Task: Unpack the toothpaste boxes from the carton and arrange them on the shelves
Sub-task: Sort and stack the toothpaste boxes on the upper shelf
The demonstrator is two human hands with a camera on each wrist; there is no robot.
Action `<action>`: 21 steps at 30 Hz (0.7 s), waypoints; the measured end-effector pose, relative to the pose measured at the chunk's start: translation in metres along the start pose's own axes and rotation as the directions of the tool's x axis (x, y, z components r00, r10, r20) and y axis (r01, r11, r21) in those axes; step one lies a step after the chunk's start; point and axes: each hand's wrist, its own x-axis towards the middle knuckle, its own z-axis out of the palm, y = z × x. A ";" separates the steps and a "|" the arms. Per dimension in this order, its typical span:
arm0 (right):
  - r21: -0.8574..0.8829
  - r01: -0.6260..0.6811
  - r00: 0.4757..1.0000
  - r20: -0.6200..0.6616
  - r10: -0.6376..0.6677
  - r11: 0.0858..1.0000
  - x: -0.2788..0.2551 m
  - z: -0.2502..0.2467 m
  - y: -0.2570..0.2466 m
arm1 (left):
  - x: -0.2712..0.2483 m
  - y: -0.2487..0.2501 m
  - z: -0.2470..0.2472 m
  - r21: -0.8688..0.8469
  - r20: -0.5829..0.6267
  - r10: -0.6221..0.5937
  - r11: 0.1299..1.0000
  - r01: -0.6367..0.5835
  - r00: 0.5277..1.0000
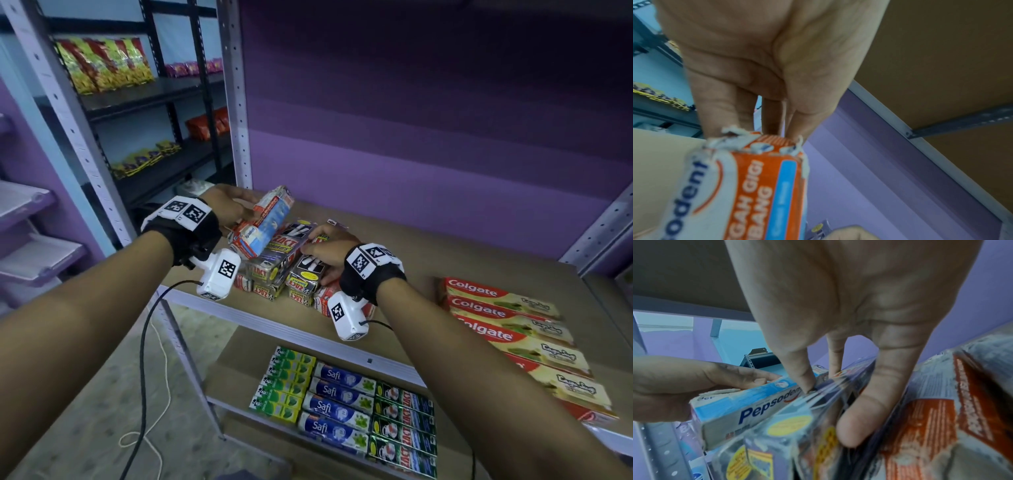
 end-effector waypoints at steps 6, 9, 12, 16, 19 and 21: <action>-0.190 0.000 1.000 0.027 0.005 0.982 0.005 -0.001 -0.006 | 0.002 -0.016 0.003 0.026 0.016 -0.053 0.998 0.053 0.998; -0.279 -0.004 0.999 0.041 0.016 0.960 0.006 -0.002 -0.010 | 0.003 -0.023 0.013 0.018 0.016 -0.055 0.998 0.055 0.998; -0.368 0.010 1.000 0.026 -0.001 0.930 0.005 -0.003 -0.012 | 0.005 -0.030 0.022 0.001 0.018 -0.083 0.997 0.083 0.996; -0.339 0.024 1.000 0.008 -0.022 0.940 0.008 -0.001 -0.010 | 0.007 -0.036 0.028 -0.066 0.030 -0.108 0.992 0.110 0.994; -0.284 0.047 0.999 -0.012 -0.052 0.958 0.011 0.001 -0.007 | 0.007 -0.036 0.028 -0.043 0.055 -0.107 0.993 0.110 0.993; -0.241 0.071 0.996 -0.040 -0.083 0.968 0.011 0.003 -0.005 | 0.007 -0.034 0.026 0.030 0.053 -0.098 0.995 0.097 0.994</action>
